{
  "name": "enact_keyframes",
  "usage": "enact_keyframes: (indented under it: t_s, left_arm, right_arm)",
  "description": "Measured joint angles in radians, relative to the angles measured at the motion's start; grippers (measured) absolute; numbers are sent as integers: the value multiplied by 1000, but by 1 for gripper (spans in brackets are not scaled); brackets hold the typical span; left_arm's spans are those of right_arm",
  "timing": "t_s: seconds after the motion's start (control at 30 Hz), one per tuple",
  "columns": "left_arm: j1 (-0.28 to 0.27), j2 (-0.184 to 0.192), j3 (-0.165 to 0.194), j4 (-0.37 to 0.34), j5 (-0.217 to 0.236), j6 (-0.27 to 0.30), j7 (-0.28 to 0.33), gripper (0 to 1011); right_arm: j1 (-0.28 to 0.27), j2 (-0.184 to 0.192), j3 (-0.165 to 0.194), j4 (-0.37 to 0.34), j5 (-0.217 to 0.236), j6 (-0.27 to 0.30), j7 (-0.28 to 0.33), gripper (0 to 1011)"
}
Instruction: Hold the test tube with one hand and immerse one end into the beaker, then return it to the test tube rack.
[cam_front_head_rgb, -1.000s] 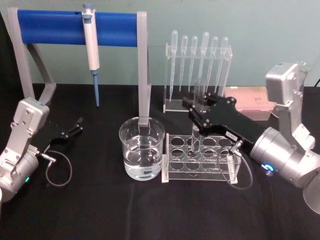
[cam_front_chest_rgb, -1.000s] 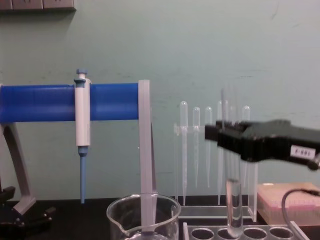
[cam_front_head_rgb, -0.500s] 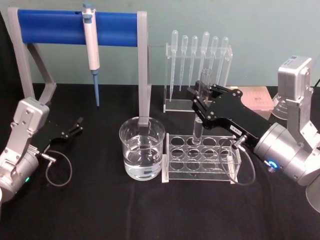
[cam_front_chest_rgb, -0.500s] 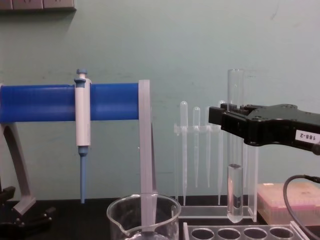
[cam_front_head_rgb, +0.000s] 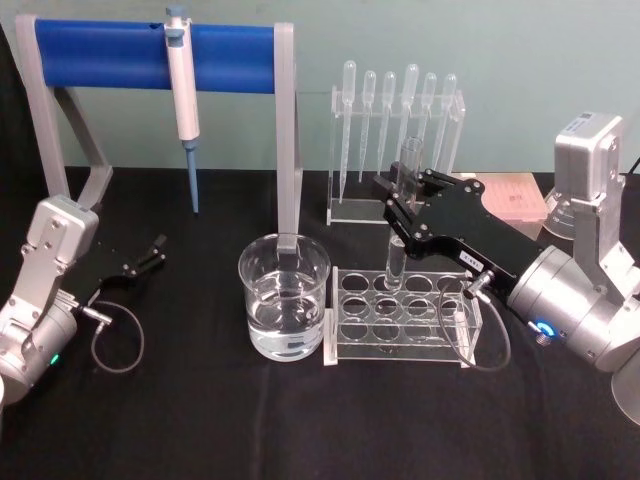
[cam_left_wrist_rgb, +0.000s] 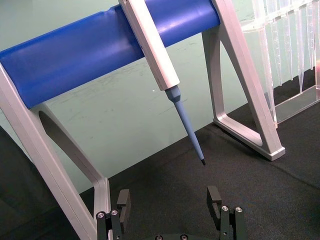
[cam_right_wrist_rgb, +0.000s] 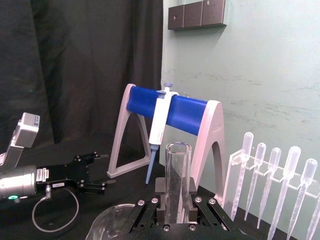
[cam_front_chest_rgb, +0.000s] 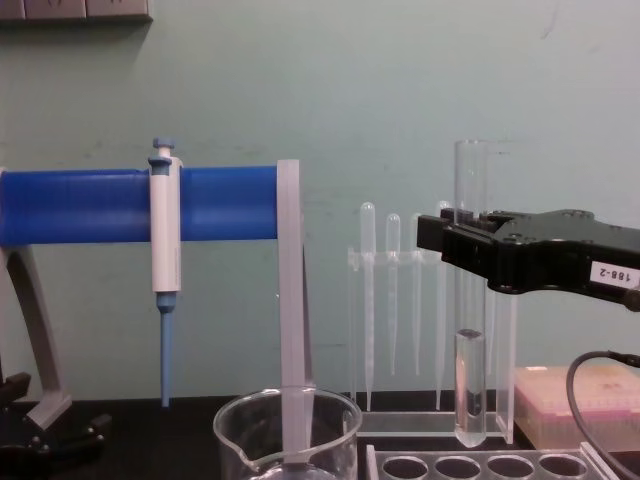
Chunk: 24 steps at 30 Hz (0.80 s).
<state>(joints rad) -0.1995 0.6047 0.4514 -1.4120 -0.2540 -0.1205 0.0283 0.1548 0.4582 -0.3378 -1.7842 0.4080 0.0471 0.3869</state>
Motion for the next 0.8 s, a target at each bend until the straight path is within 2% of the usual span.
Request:
enact_keyframes:
  t_s: [0.8]
  left_arm:
    - [0,0,0,0,0,0,0,1000]
  right_arm:
    - [1,0,0,1,0,1,1,225]
